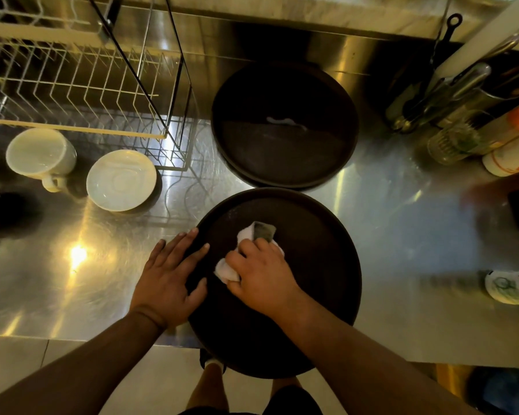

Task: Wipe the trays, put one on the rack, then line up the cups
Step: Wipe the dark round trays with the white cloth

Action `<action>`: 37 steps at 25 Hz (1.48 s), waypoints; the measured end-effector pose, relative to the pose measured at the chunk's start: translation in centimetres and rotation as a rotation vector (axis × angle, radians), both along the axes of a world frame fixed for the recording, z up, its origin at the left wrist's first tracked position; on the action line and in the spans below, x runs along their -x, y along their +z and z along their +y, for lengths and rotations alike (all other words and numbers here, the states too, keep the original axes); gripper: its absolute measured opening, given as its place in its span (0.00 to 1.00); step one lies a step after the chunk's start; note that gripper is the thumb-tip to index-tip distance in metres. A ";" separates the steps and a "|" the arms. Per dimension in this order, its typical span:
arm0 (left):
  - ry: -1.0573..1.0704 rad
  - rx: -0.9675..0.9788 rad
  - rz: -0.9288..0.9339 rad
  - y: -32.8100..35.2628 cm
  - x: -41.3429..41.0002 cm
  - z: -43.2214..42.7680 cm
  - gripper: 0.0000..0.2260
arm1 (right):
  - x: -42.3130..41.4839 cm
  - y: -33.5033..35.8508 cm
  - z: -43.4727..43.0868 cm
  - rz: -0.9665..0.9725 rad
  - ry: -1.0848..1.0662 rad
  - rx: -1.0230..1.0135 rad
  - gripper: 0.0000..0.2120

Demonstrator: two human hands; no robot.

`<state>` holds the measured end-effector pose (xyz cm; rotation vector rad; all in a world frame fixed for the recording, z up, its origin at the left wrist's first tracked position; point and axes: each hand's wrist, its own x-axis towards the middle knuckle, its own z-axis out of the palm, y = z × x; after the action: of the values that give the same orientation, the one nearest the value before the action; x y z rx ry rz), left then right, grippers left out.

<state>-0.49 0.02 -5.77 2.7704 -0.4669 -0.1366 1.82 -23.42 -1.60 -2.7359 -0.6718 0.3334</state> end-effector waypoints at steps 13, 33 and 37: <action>-0.006 -0.031 0.030 0.3 0.1 0.0 0.30 | 3.1 0.6 -11.9 0.074 -0.211 0.118 0.18; 0.003 -0.045 0.041 0.3 0.0 0.0 0.29 | 0.2 0.5 -4.9 0.098 0.033 0.091 0.21; 0.000 -0.046 0.053 0.6 0.1 -0.1 0.29 | 2.1 0.7 -9.1 0.109 -0.038 0.119 0.19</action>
<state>-0.55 -0.04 -5.20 2.8036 -0.4559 -0.2228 -0.26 -32.56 -0.91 -2.8136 -0.5872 0.5258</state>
